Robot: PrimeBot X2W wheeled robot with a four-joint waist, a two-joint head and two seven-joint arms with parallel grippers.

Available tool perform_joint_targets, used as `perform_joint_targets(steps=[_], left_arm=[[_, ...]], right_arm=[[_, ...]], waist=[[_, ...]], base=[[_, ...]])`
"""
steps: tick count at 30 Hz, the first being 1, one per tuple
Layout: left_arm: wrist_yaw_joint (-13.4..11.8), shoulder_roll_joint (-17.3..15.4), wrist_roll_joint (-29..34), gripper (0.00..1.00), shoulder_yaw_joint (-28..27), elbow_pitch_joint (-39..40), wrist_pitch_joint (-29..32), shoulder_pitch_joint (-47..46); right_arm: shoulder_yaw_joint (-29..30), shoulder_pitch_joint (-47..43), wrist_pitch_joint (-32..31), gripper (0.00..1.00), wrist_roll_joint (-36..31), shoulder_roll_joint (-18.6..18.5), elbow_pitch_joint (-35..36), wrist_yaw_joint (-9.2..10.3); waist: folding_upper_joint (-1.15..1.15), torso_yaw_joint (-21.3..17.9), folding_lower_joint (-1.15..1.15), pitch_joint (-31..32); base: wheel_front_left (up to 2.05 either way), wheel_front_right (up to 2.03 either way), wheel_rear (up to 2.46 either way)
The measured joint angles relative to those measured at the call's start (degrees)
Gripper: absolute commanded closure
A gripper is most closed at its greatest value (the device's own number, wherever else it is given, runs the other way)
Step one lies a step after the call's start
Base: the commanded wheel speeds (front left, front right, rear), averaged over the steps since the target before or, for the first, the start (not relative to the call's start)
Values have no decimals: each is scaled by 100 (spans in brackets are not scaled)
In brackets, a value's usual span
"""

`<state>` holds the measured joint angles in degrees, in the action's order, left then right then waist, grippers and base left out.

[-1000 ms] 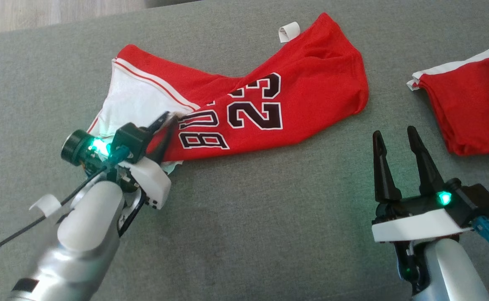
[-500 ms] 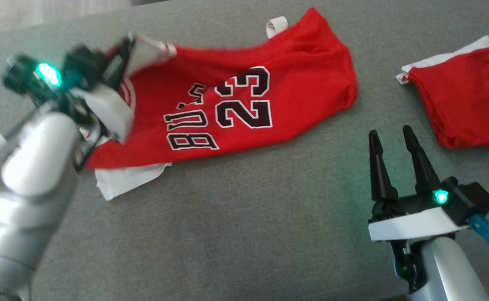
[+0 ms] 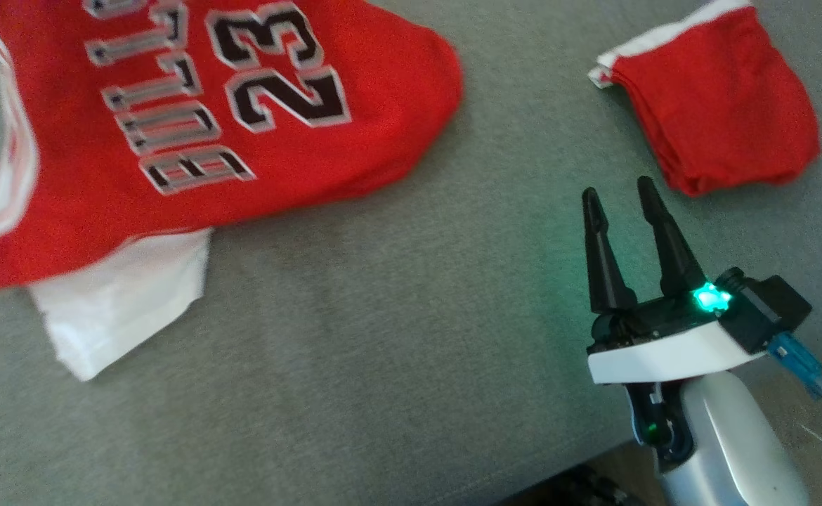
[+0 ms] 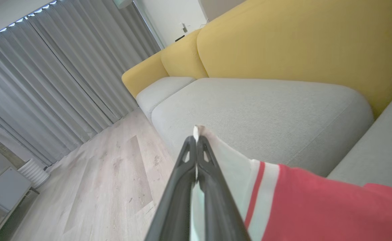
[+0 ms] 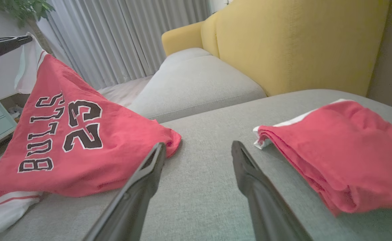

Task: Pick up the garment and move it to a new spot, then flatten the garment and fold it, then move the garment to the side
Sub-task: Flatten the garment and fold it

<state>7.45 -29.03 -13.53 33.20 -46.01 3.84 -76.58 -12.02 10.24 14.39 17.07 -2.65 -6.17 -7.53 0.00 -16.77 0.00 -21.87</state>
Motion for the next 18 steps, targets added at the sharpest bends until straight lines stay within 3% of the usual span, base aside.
perform_joint_targets(steps=[5,9,10,11,18], left_arm=[[-49,-174,409,100,131,-678,-136,-679],[-292,-212,626,100,227,-1140,-325,-985],[-331,-209,654,93,232,-1249,-352,-1025],[-398,-179,651,0,231,-1446,-445,-1046],[-392,138,498,0,231,-1871,-994,-1035]], right_arm=[[-165,5,0,0,180,1,31,0],[-233,8,0,0,211,2,64,-1],[-240,11,0,0,211,2,66,0],[-238,13,0,0,211,1,70,0],[-204,125,0,0,159,2,71,0]], waist=[[0,-344,0,-321],[0,-532,1,-530],[0,-562,1,-566],[0,-586,0,-616],[0,-389,0,-567]], base=[[0,0,0],[0,0,0],[0,0,0],[0,0,0],[0,0,0]])
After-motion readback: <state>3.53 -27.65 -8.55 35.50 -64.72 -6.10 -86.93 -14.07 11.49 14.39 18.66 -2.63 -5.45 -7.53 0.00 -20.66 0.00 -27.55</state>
